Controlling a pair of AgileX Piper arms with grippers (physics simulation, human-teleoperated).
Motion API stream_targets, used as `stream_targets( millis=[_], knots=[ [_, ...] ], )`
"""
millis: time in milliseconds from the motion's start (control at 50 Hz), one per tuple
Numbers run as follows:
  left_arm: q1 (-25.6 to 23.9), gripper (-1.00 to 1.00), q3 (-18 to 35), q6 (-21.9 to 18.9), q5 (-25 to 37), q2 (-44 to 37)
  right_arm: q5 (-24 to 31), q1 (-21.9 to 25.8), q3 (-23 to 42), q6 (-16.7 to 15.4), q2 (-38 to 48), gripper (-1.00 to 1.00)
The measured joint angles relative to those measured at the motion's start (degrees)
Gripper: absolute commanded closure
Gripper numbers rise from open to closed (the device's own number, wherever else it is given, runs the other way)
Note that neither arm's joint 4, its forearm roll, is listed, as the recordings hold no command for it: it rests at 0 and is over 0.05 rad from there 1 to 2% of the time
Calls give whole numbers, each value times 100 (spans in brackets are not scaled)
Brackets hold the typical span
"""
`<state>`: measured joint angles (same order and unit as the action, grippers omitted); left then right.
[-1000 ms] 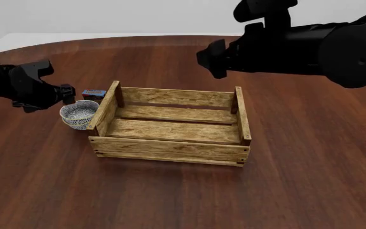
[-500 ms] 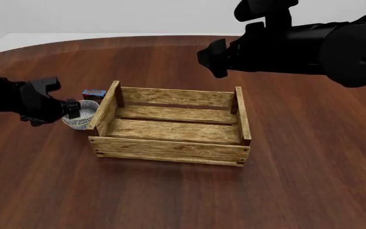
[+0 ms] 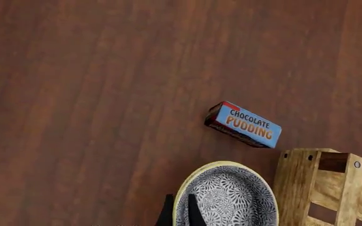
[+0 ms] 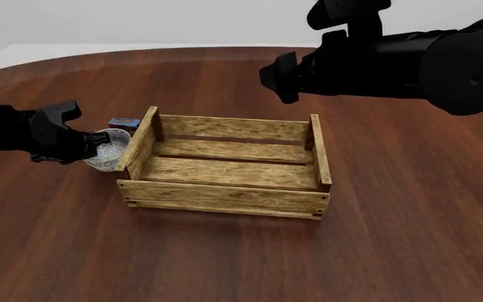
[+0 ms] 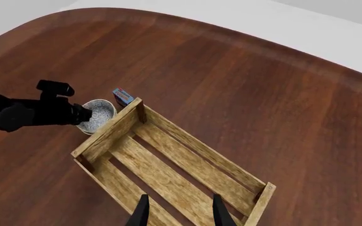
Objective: Stack the right bowl on the left bowl and place them in the tray.
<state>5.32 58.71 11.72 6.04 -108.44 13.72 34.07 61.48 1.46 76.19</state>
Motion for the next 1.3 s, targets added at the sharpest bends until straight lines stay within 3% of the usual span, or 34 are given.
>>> stream_targets(
  millis=[820,1300],
  knots=[
    [189,100,104,65,811,1272,31,-26,-26,-3,-135,-100],
    [-134,100,450,200,1393,2043,108,-95,-47,11,-377,-100]
  ],
)
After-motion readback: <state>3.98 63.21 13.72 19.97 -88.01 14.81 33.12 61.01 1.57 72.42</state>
